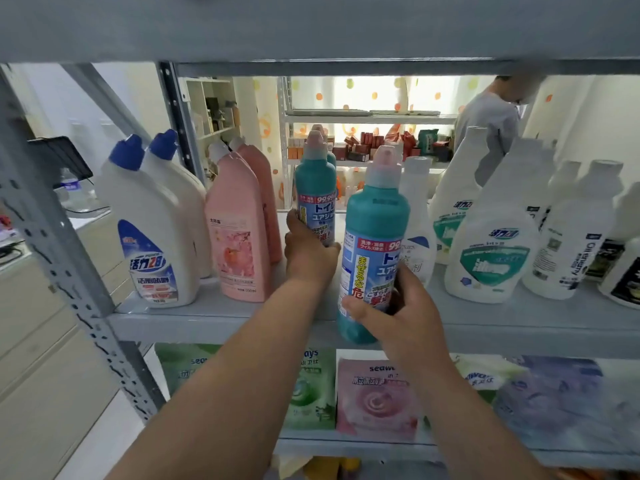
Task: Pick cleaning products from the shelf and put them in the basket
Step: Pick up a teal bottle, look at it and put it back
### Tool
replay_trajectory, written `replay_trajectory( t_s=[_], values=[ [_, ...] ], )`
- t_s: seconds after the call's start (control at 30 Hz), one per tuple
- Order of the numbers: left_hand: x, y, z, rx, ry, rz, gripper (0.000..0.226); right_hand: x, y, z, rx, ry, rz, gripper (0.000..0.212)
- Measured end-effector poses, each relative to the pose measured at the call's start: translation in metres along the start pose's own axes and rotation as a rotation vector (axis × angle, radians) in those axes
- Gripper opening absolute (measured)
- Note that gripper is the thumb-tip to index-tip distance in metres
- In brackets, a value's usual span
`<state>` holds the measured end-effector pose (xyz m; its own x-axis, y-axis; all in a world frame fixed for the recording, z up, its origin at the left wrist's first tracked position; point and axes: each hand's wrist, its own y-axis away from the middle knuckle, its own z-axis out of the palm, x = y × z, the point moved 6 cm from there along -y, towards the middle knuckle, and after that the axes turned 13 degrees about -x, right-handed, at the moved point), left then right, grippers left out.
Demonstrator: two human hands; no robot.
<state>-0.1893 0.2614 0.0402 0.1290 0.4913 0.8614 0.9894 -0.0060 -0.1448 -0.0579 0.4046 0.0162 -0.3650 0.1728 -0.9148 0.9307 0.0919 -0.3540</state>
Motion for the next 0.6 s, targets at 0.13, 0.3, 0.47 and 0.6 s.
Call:
replay_trajectory(
  t_s=[0.13,0.3,0.47,0.6],
  values=[
    [-0.007,0.013,0.001,-0.046,0.024,0.021,0.067,0.002,-0.006,-0.004,-0.011,0.027,-0.012,0.064],
    [-0.019,0.069,-0.016,-0.059,0.046,0.195,0.079,-0.001,-0.003,-0.004,-0.006,0.01,-0.057,0.06],
    [-0.034,0.115,-0.038,-0.108,0.205,0.251,0.073,-0.008,-0.001,0.001,-0.009,0.0,-0.055,0.064],
    [-0.046,0.14,-0.067,-0.095,0.265,0.249,0.073,-0.006,-0.012,0.011,0.009,0.014,-0.046,0.071]
  ],
)
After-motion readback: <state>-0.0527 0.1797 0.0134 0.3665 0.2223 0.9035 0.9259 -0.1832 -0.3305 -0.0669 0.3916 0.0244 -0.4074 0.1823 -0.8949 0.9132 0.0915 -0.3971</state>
